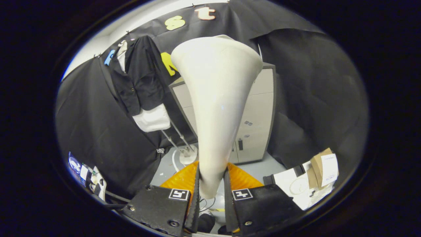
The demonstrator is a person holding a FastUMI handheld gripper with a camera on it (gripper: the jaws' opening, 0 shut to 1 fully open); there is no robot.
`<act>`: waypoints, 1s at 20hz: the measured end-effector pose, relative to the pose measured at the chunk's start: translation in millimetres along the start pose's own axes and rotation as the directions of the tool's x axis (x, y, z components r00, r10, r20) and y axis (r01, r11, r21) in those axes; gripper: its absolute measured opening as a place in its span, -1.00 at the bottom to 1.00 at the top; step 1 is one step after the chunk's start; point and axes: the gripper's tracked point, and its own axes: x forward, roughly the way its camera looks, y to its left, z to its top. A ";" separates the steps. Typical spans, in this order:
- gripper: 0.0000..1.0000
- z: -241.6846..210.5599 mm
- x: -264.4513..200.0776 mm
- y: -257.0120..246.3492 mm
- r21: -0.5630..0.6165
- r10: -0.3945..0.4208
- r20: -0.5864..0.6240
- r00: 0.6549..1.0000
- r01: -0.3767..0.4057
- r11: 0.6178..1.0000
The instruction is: Iron the clothes twice with a garment steamer, once on the left side and once on the right side.
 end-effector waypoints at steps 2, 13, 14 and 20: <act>-0.31 -8.6 -6.0 -11.1 0.015 0.000 -0.003 1.000 0.000 1.000; -0.31 -13.2 -20.2 -26.9 0.024 0.001 0.011 1.000 -0.001 1.000; -0.31 -12.3 -20.2 -26.7 0.022 0.000 0.014 1.000 -0.001 1.000; -0.31 -8.9 -20.1 -25.0 0.020 -0.006 0.016 1.000 0.005 1.000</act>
